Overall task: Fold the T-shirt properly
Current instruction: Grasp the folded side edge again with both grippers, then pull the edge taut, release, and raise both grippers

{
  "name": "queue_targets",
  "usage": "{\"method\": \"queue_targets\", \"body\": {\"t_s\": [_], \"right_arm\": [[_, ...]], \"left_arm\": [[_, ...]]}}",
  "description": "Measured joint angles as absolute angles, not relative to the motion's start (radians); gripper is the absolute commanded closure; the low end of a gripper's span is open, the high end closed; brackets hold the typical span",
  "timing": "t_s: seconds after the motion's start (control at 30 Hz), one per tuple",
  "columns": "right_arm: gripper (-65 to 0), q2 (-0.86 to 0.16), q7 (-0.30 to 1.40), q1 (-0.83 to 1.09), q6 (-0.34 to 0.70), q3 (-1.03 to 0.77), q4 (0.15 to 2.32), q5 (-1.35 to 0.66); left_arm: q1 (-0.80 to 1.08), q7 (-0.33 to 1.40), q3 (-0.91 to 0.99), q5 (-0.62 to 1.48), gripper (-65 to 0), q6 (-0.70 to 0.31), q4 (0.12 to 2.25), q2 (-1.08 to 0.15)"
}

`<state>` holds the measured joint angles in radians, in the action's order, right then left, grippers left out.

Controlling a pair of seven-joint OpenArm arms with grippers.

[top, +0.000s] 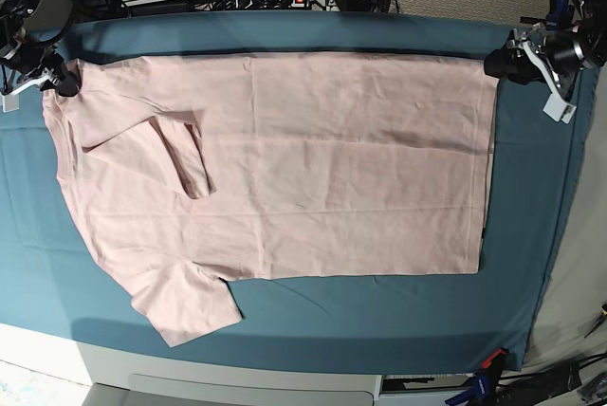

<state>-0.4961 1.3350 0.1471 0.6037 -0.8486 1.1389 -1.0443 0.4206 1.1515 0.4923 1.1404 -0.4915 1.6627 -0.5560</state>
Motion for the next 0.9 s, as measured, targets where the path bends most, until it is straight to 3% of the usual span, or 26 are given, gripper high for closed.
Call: {"method": "queue_targets", "body": {"t_s": [0.6,0.67,0.77,0.8,0.9], "right_arm": [[0.0,-0.496,1.338,0.139,0.607,-0.849,1.139,-1.039],[0.0,-0.496,1.338,0.139,0.607,-0.849,1.139,-1.039],[0.0,-0.496,1.338,0.139,0.607,-0.849,1.139,-1.037],[0.0,-0.496,1.338,0.139,0.607,-0.849,1.139,-1.037],[0.0,-0.496,1.357,0.138,0.63,-0.849,1.139,-1.039]], "left_arm": [[0.415,1.125,0.498,1.166,-34.2,-0.499,1.625,-0.455],[0.415,1.126,0.498,1.164,-27.2,-0.499,1.625,-0.451],[0.417,1.135,0.496,1.15,-4.1,-0.498,1.621,-0.451],[0.418,1.137,0.493,1.147,0.0,-0.496,1.621,-0.451],[0.418,1.137,0.493,1.148,0.0,-0.495,1.621,-0.452]]}}
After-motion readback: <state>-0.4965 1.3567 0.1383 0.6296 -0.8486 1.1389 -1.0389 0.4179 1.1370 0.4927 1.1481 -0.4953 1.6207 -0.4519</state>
